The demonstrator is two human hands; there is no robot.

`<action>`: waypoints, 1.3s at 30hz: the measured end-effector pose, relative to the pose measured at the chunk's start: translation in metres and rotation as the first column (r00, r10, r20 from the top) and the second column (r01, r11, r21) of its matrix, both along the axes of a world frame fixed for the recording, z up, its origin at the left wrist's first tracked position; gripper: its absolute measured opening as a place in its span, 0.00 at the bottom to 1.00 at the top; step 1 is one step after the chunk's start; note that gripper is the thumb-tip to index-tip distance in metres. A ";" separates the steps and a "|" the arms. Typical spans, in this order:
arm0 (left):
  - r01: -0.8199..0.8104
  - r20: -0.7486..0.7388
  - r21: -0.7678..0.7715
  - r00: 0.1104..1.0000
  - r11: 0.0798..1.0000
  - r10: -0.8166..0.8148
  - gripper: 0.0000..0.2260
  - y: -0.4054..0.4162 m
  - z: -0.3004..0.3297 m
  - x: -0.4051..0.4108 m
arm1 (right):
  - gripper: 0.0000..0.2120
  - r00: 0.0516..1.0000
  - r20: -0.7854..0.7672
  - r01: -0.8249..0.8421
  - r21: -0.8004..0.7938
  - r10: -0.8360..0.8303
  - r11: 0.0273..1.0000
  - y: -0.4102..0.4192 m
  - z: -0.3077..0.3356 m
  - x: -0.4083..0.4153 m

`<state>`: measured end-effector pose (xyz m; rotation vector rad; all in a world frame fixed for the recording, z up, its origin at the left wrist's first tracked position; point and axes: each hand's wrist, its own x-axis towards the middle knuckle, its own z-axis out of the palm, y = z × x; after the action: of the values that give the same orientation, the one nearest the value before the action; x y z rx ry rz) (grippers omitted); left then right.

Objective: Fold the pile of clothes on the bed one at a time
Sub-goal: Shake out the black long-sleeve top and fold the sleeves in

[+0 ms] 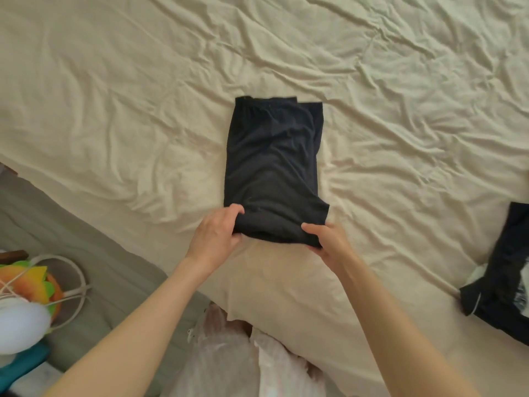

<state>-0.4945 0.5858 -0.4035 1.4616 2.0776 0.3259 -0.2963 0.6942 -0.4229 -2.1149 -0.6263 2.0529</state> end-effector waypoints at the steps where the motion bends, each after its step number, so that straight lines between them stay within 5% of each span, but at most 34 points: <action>1: 0.030 0.055 -0.058 0.998 0.998 -0.027 0.15 -0.007 0.007 -0.002 | 0.10 1.000 -0.003 0.019 -0.067 -0.019 0.998 -0.007 0.010 0.007; 4: 0.133 0.258 -0.248 0.964 0.960 -0.067 0.14 -0.027 0.028 -0.007 | 0.09 0.987 -0.019 0.150 -0.283 -0.162 0.947 -0.030 0.039 0.030; 7: 0.078 0.402 -0.299 0.914 0.951 0.051 0.15 -0.022 0.044 -0.018 | 0.06 0.981 -0.016 0.181 -0.277 -0.192 0.944 -0.033 0.064 0.034; 11: -0.157 0.421 -0.155 0.883 0.975 0.209 0.14 0.029 0.053 -0.040 | 0.04 0.985 -0.032 0.169 -0.021 -0.170 0.985 0.019 0.084 0.000; 15: -0.342 0.194 -0.113 0.913 0.933 0.358 0.23 0.084 0.032 -0.054 | 0.10 0.969 0.227 -0.167 0.325 0.095 0.931 0.071 0.078 -0.048; 17: -0.237 -0.065 -0.173 0.971 0.956 0.229 0.25 0.095 0.017 -0.053 | 0.18 0.828 0.500 -0.503 0.466 0.253 0.728 0.075 0.061 -0.064; 20: 0.055 -0.218 -0.094 0.973 0.994 -0.075 0.25 0.104 -0.005 -0.038 | 0.22 0.491 0.773 -0.870 0.463 0.402 0.172 0.066 0.029 -0.078; 23: 0.155 -0.238 -0.132 0.954 0.979 -0.183 0.25 0.108 -0.035 -0.027 | 0.24 0.298 0.825 -0.939 0.343 0.480 -0.007 0.058 -0.010 -0.079; 34: 0.203 -0.291 -0.325 0.908 0.923 -0.302 0.26 0.104 -0.077 -0.024 | 0.27 0.140 0.761 -0.980 0.197 0.634 -0.020 0.055 -0.062 -0.074; 36: 0.211 -0.160 -0.252 0.953 0.944 -0.256 0.25 0.106 -0.063 -0.029 | 0.26 0.267 0.706 -0.955 0.288 0.656 0.078 0.060 -0.045 -0.077; 39: -0.103 0.175 -0.014 0.979 0.995 0.104 0.20 0.103 -0.040 -0.044 | 0.20 0.725 0.573 -0.680 0.507 0.382 0.530 0.073 -0.019 -0.073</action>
<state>-0.5384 0.6888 -0.4437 1.2760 2.0133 0.4728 -0.3697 0.7667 -0.4416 -1.9487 -1.9975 1.1526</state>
